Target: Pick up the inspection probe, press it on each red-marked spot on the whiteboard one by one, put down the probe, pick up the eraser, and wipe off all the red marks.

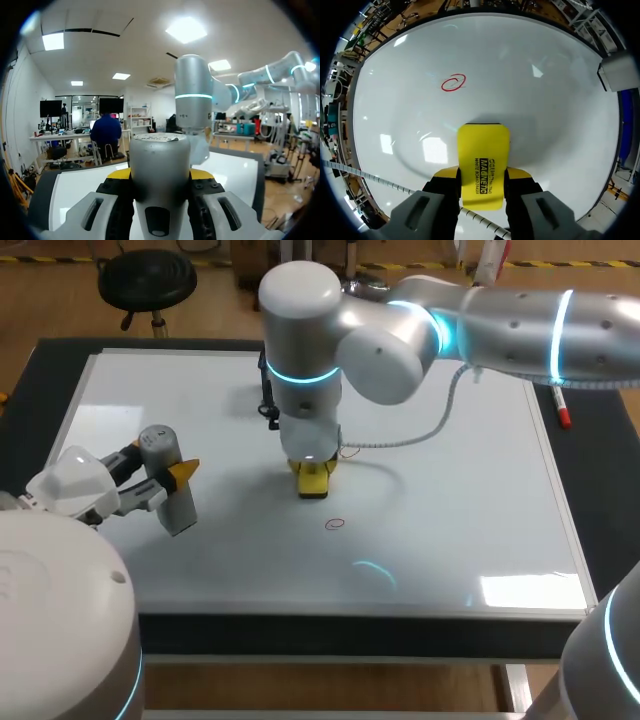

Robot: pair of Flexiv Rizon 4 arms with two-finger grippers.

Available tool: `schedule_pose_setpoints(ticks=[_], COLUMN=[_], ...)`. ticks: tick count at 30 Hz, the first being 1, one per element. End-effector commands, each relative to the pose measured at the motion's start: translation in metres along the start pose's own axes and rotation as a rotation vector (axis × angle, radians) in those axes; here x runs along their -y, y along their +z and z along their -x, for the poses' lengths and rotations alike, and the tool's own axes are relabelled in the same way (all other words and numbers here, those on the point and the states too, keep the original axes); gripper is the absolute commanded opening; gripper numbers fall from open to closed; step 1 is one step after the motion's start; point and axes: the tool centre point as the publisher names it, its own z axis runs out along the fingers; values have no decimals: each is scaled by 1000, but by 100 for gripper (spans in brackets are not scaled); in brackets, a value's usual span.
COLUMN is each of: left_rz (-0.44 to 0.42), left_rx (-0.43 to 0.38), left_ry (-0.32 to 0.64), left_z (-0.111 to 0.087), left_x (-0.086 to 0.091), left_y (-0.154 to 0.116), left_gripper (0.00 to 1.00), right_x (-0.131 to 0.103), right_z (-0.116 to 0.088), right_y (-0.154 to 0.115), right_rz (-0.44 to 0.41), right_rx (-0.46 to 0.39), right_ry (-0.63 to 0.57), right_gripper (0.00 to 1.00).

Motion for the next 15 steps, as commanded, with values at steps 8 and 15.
schedule_pose_setpoints(ticks=[8, 15], left_rz=[2, 2], left_rx=[8, 8], left_ry=[1, 1], left_z=[-1, -1], left_x=[0, 0], left_y=[3, 3], left_gripper=[0, 0], right_x=[13, 40], right_z=[-17, -56], right_y=[-33, -47], right_rz=[-9, -32], right_rx=[44, 57], right_ry=[17, 126], right_gripper=[0, 0])
